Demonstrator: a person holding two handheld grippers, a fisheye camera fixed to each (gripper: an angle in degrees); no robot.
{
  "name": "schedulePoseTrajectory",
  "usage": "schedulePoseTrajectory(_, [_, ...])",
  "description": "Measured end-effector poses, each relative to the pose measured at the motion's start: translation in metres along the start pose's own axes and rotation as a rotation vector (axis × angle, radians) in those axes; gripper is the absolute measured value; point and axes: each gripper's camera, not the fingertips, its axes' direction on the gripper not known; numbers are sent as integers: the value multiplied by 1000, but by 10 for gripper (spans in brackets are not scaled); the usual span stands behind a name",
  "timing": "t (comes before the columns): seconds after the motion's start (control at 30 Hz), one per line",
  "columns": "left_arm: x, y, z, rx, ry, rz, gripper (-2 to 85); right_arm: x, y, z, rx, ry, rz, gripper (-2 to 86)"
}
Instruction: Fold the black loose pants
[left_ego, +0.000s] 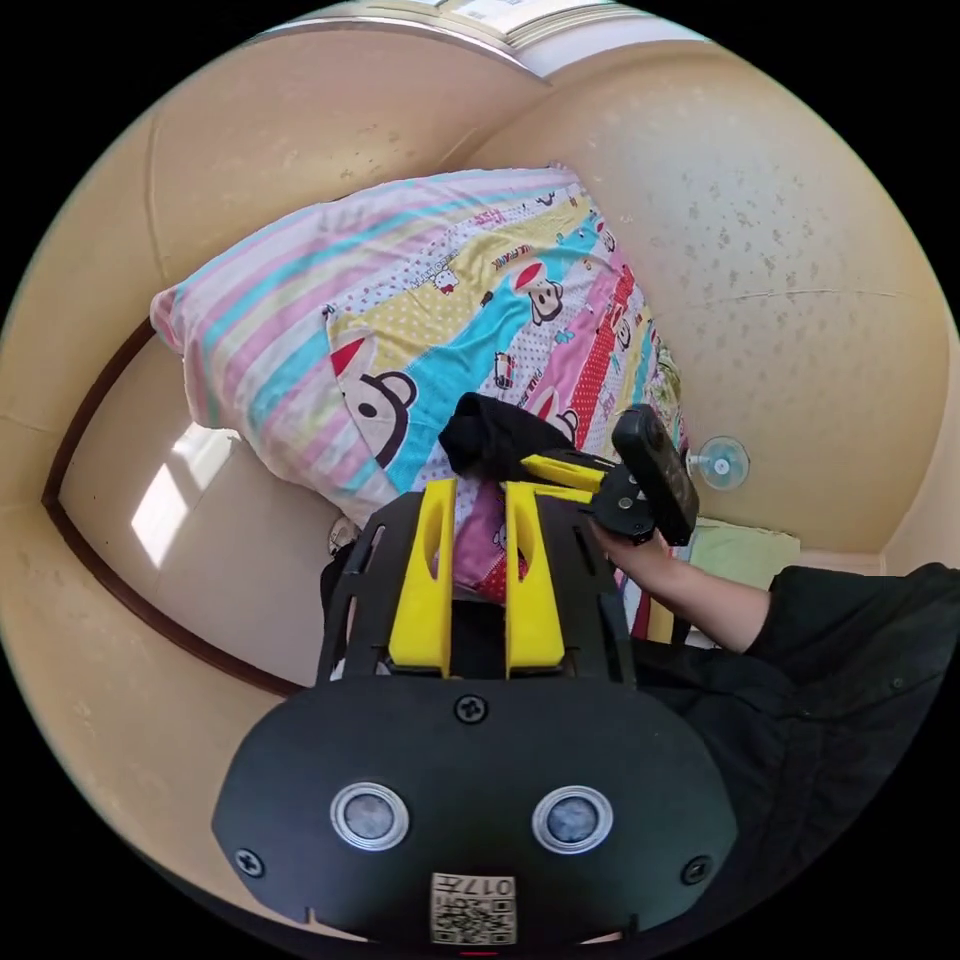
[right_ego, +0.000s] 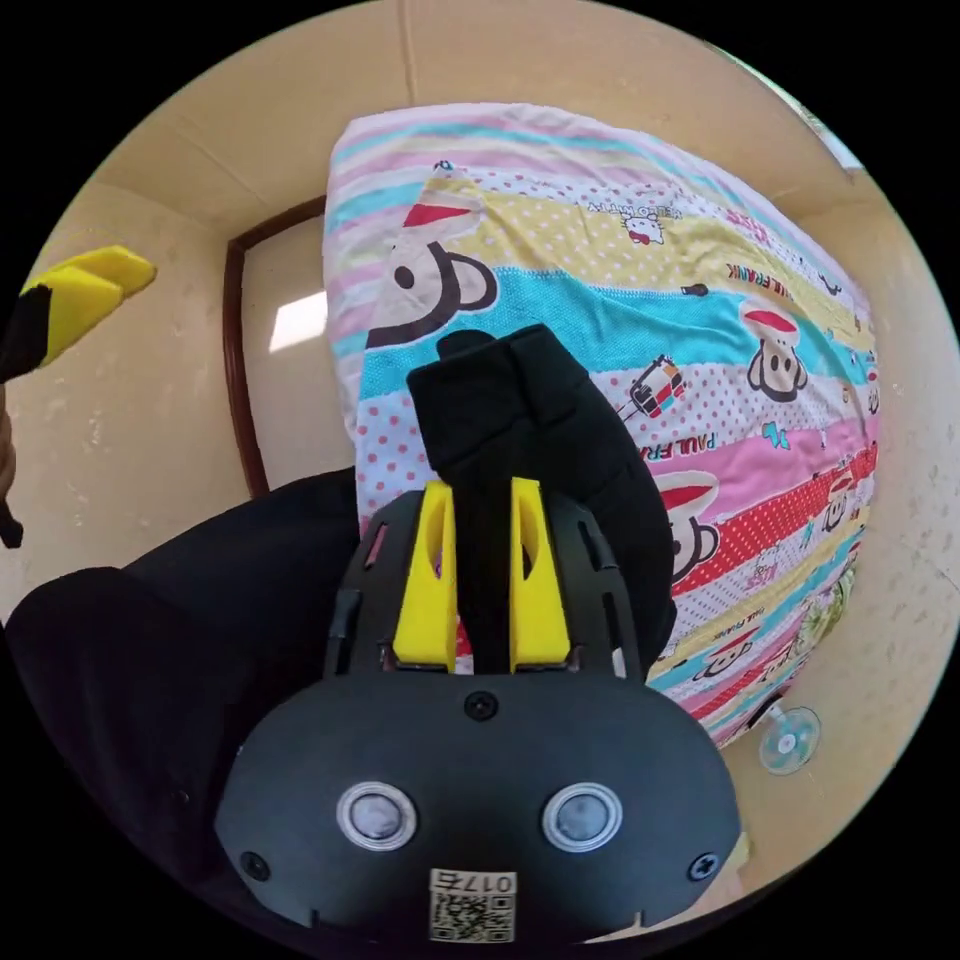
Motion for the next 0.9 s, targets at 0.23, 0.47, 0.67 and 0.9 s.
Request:
schedulePoseTrajectory(0.23, [8, -16, 65, -60, 191, -90, 138, 125, 107, -93, 276, -362, 314, 37])
schedulePoseTrajectory(0.47, [56, -10, 115, -100, 63, -42, 205, 167, 263, -187, 594, -452, 384, 32])
schedulePoseTrajectory(0.67, [126, 5, 77, 49, 96, 362, 216, 145, 415, -262, 839, -425, 366, 29])
schedulePoseTrajectory(0.9, [228, 55, 14, 171, 141, 810, 207, 104, 583, -351, 1126, -278, 381, 27])
